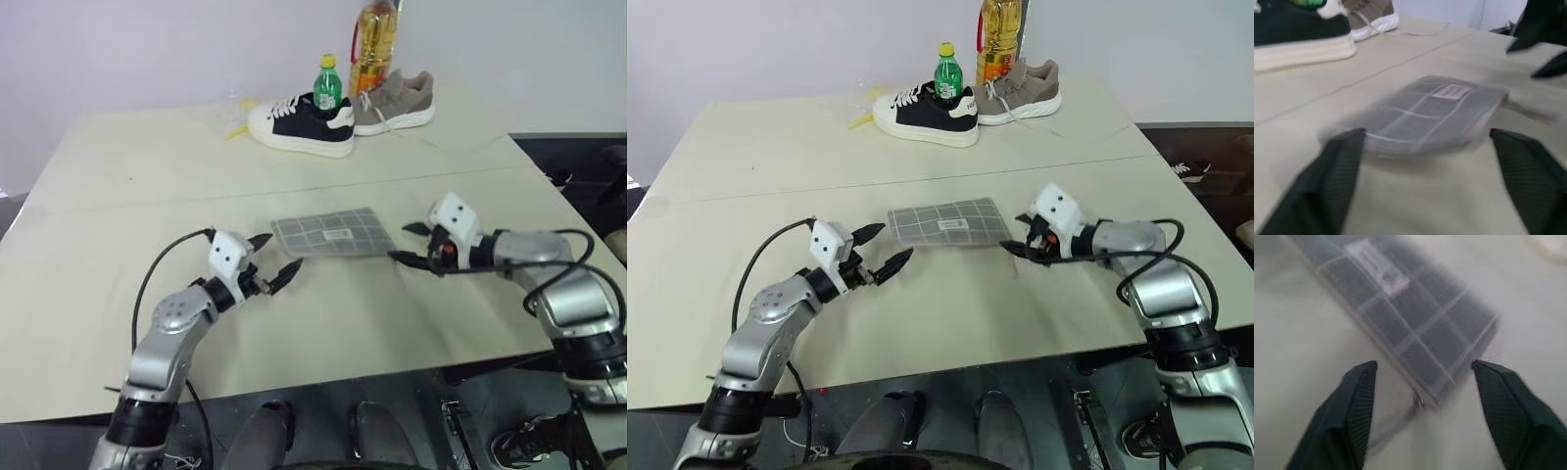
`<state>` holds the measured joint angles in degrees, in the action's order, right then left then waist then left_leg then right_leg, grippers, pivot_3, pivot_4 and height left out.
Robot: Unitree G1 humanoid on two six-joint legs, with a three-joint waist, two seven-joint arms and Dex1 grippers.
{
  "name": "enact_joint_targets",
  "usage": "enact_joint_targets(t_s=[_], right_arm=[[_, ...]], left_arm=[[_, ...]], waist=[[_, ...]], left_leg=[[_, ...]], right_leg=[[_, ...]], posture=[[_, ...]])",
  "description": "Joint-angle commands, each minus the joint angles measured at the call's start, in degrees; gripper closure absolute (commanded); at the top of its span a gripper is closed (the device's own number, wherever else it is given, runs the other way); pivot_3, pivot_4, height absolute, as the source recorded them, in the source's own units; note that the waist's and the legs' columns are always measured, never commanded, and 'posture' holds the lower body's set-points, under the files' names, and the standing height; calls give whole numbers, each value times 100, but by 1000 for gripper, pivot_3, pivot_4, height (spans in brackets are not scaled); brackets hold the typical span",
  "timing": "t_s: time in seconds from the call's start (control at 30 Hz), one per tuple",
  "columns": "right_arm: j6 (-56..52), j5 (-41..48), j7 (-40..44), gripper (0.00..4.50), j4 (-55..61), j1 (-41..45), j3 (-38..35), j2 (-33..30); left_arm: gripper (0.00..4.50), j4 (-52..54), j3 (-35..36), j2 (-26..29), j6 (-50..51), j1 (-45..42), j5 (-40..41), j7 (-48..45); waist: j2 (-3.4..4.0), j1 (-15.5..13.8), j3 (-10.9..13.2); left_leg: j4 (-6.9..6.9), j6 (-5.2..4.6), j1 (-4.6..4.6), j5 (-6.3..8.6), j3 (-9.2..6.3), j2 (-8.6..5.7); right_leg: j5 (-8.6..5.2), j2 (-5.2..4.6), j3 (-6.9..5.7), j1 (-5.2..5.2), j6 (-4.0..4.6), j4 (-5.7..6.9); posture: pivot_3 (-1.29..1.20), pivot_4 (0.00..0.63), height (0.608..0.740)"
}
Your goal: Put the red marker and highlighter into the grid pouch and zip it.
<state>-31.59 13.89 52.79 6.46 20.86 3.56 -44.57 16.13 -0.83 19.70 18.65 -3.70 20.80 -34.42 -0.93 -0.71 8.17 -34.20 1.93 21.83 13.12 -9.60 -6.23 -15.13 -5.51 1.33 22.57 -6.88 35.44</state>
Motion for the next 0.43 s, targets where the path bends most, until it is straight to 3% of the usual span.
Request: enact_joint_targets(t_s=[0.03,0.23,0.33,0.43], right_arm=[[206,336,188,1520,160,-213,-481,-68],[481,377,-272,1520,-456,-49,-865,318],[1385,36,-1023,1520,-1160,-19,-1068,781],[1572,-23,-1260,1520,-1508,6,-1110,976]], left_arm=[[338,439,420,151,392,557,459,20],[338,336,881,258,531,849,334,502],[338,-49,1177,281,105,806,-71,892],[338,-179,1246,264,76,720,-140,1038]], waist=[[5,20,3],[10,-17,8],[8,-18,6],[8,-13,6]], left_leg=[[0,0,-1,0,1,2],[-3,1,-5,0,4,8],[-4,1,-12,0,4,7],[0,1,-10,0,7,5]], right_leg=[[0,0,1,0,0,0],[-8,1,0,-7,25,-2],[-8,-2,-2,-21,25,-14],[-1,-1,-2,-15,12,-16]], posture=[[0,150,740],[0,150,740],[0,150,740],[0,150,740]])
